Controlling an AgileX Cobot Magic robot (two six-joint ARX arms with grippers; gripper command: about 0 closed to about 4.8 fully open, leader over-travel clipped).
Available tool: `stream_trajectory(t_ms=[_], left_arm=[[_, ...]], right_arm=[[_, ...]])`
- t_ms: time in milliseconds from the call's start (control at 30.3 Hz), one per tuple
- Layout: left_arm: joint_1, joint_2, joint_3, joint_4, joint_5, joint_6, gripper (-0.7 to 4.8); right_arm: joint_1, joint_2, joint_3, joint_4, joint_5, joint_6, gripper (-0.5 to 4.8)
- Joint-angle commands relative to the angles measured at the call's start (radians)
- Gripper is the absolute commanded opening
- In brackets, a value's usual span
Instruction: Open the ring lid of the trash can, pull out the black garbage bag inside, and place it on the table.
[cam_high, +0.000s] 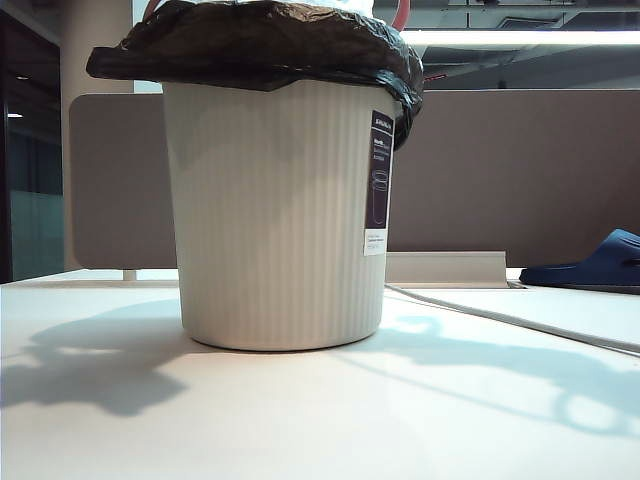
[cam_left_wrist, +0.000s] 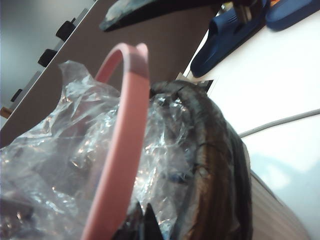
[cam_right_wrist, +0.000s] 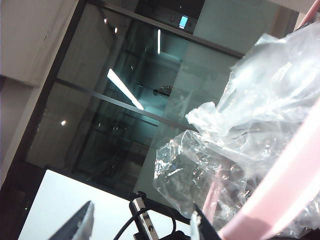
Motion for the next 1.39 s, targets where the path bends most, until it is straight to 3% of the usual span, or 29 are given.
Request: stream_trajectory(t_ms=[33, 330, 627, 759, 956, 1385], left_arm=[[-0.002, -0.002, 0.002, 0.017, -0.033, 0.027, -0.06], [-0.002, -0.002, 0.002, 0.060, -0.063, 0.048, -0.06], [0.000, -0.002, 0.002, 0.095, -0.076, 0.054, -0.06], [0.000, -0.003, 0.003, 0.121, -0.085, 0.058, -0.06], [0.000, -0.003, 0.005, 0.121, -0.090, 0.057, -0.06], [0.102, -0.003, 0.056, 0.127, -0.077, 0.042, -0.06]], right_arm=[[0.002, -0.005, 0.005, 0.021, -0.005, -0.005, 2.42], [0.002, -0.005, 0.005, 0.082, -0.060, -0.012, 2.43], [-0.003, -0.005, 0.005, 0.410, -0.118, -0.085, 2.38], [-0.021, -0.007, 0.005, 0.406, -0.226, -0.234, 1.76], [-0.029, -0.007, 0.005, 0.344, -0.270, -0.384, 1.76], [-0.030, -0.007, 0.005, 0.266, -0.274, -0.478, 1.79]])
